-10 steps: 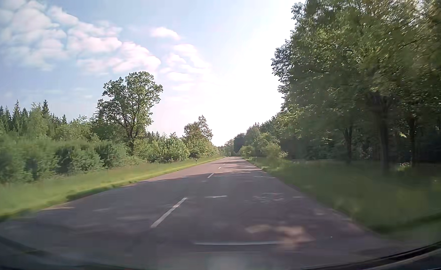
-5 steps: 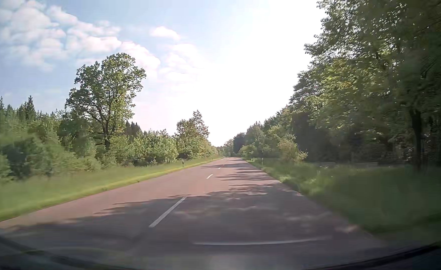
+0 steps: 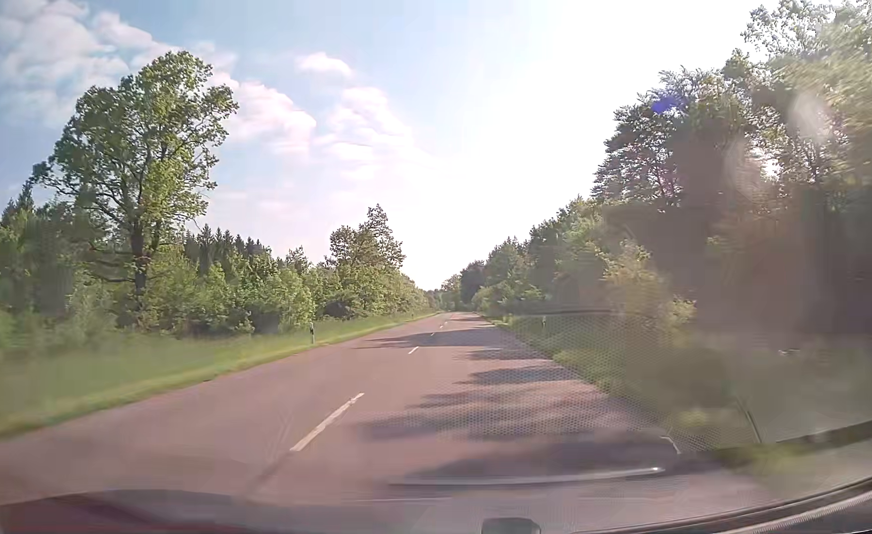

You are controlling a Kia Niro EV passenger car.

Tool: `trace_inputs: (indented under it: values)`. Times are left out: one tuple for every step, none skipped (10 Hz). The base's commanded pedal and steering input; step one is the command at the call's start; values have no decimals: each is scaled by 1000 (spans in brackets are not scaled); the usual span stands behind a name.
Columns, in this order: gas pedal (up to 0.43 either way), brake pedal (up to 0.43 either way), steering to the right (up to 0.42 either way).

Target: Follow the waypoints while adhering to traffic rules and regulations

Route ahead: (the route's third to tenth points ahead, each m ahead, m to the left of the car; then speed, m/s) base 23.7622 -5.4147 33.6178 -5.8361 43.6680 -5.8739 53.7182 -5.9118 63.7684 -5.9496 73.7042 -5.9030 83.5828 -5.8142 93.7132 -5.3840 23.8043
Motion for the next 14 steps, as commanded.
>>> trace_inputs:
  values:
    - [189,0,-1]
    - [189,0,-1]
    - [189,0,-1]
    - [189,0,-2]
    - [189,0,-2]
    - [189,0,-2]
    - [177,0,-3]
    - [177,0,-3]
    - [177,0,-3]
    - [177,0,-3]
    - [169,0,-3]
    - [157,0,-3]
    - [87,0,-3]
    - [67,0,-3]
